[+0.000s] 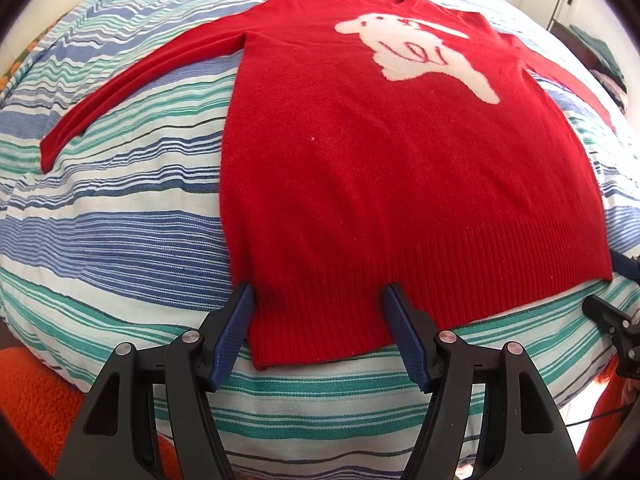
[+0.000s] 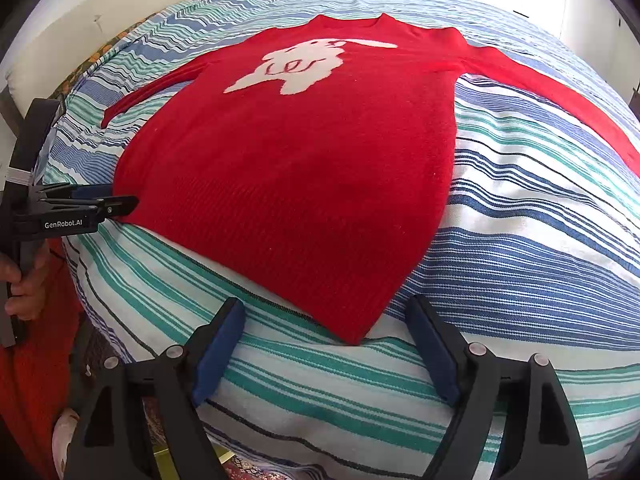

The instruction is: Fold small clothes

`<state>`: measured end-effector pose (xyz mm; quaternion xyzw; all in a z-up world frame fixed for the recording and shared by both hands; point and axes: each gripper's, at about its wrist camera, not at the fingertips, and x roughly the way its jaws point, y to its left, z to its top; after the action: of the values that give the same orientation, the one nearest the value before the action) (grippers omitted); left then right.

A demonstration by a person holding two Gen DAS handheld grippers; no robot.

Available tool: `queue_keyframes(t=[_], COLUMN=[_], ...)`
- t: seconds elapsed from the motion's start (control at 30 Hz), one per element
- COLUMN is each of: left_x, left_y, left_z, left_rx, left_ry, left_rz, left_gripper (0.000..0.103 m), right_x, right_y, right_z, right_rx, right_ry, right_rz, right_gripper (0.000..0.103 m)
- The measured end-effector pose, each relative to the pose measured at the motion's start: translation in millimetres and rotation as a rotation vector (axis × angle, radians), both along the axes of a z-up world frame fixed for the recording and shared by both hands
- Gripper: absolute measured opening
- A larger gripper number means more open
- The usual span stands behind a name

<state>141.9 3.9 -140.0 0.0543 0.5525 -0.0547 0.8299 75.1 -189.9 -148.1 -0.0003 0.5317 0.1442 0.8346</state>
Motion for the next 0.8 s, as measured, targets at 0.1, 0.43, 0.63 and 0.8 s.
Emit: queue_keyframes(t=[0.1,0.43,0.63,0.8], left_x=[-1.4,-19.7,22.1,47.0], left_y=[-0.4,30.7,99.5,139.5], left_z=[0.2,38.7,72.3,55.2], left_rx=[0.006,-0.126,-0.180,-0.090], left_ry=[-0.004,-0.027,-0.180,-0.232], left_rz=[-0.006,0.091,0.363,0.531], left_gripper=[0.070,0.083,0.086,0.086], right_x=[-0.2,-4.9,25.3,74.7], right_y=[0.7,-23.3,-125.5,-257.9], right_z=[0.1,24.5,67.3,69.5], right_rx=[0.000,0.112,0.266,0.441], right_ry=[0.003,0.051,-0.091,-0.143], right_rz=[0.000,-0.020,-0.248,-0.612], right_gripper=[0.083,0.085,0.085,0.085])
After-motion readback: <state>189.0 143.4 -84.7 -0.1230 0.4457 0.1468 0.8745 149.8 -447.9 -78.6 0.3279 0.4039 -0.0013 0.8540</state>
